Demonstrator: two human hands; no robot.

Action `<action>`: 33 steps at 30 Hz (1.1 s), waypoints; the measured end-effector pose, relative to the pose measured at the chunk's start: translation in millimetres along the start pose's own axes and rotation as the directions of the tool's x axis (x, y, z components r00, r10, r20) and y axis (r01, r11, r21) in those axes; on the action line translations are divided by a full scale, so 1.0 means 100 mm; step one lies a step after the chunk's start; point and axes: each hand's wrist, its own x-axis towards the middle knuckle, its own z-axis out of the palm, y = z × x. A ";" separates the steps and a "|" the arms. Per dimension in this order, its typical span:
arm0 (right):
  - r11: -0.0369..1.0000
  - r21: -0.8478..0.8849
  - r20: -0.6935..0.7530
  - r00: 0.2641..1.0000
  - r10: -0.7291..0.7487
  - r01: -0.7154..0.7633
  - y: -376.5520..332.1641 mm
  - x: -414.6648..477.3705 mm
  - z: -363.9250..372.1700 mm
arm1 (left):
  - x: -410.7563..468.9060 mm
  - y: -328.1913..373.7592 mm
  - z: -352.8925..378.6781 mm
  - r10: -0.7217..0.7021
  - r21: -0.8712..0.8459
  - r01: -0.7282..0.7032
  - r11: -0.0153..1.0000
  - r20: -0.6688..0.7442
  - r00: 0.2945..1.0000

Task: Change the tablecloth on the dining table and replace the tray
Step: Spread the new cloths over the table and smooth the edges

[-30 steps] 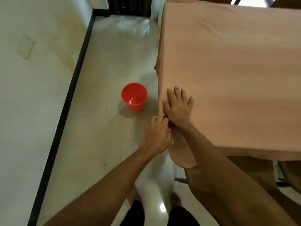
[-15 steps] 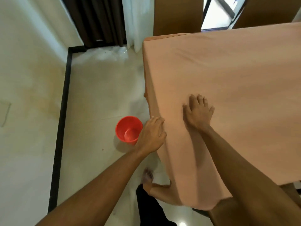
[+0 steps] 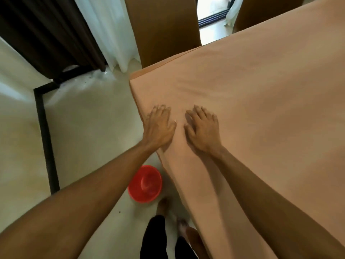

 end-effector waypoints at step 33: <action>0.970 -0.220 0.086 0.988 0.130 -0.109 -0.50 2.98 0.35 | 2.36 -1.15 -0.26 0.047 0.066 -0.053 0.996 0.079 0.996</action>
